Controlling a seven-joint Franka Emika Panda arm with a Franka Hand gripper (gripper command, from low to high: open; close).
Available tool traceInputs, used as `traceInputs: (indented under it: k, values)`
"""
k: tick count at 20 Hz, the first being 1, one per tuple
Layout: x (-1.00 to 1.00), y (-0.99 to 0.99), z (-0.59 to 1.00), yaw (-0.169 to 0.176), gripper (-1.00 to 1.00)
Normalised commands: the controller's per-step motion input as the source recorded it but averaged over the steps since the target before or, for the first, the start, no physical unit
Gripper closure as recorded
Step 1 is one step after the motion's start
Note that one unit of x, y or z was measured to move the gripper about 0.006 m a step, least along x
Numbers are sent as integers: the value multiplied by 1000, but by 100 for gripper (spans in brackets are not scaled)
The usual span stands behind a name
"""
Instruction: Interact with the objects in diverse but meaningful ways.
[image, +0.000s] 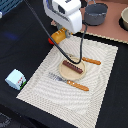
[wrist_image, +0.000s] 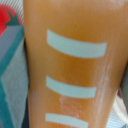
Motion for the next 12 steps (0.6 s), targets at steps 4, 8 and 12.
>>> traceInputs:
  k: [4, 8, 12]
  values:
    - [789, 638, -299, 0, 100]
    - [693, 656, -368, 0, 100]
    - [421, 700, -334, 0, 100]
